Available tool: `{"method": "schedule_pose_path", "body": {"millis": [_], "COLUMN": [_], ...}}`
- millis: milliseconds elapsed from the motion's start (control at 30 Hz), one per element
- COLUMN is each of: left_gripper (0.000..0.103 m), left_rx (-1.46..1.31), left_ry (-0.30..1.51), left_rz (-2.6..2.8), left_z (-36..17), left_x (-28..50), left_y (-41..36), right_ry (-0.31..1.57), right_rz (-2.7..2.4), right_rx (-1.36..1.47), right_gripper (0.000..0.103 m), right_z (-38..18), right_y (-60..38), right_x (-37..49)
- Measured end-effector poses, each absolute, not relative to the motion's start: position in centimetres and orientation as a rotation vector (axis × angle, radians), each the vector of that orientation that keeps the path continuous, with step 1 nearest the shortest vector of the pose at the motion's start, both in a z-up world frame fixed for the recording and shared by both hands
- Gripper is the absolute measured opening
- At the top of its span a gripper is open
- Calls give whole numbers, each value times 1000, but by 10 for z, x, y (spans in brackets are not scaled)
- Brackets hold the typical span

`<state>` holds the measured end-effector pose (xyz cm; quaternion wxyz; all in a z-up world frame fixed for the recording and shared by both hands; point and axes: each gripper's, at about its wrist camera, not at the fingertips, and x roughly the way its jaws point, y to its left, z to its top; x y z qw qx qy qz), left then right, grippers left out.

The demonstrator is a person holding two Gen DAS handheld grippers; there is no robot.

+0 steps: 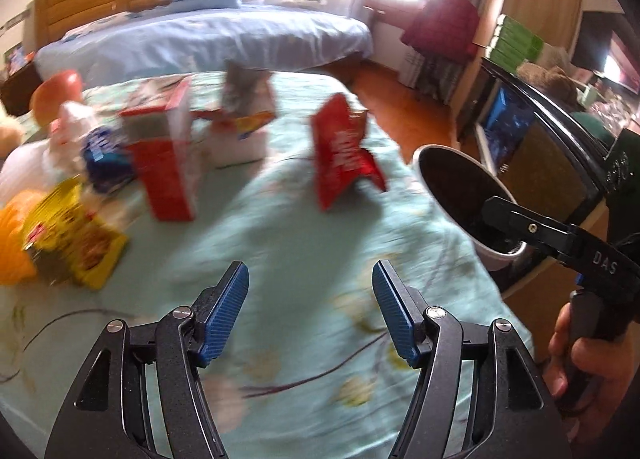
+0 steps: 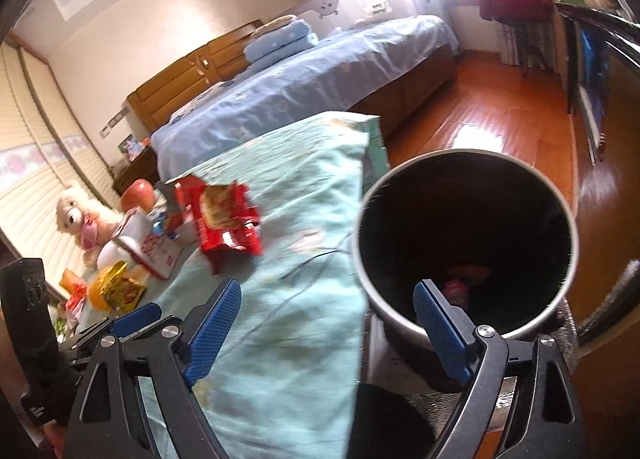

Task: Collect trash
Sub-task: 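Grasp the red-white milk carton with the left tool while the right tool grasps the red chip bag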

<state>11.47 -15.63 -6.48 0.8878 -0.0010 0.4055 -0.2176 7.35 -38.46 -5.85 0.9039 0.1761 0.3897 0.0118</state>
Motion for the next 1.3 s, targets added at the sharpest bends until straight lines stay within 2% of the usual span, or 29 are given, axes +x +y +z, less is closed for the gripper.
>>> {"method": "schedule_pose_path", "body": {"millis": [433,1067,1133,1200,1233,1267,1300], "left_gripper": [66,66,66,65,57,42,34], "left_rx": [-56,-75,-88,-94,-97,-102,-108], "left_ry": [837,867,884,893,894,899,910], "left_rz": [-312,-286,-286,-274,-268,-268,-274], "left_z": [-68,-66,-69,-71,-71,-72,-74], "left_x": [128,189,194,199,201,203,205], "left_y": [-105,-109,-110,-111,-111,-111,-112], "right_ry": [850,894,898,910,915,921,922], "right_rz": [115,149,146,145,145,143,141], "right_rx": [306,245,242,237,238,240,240], "right_gripper": [89,89,84,66,61,53,52], "right_z": [-68,-80,-82,-85,-86,-88,-88], "right_y": [-332,-306,-305,-304,-304,-304,-304], "right_x": [93,159,164,169,169,170,170]}}
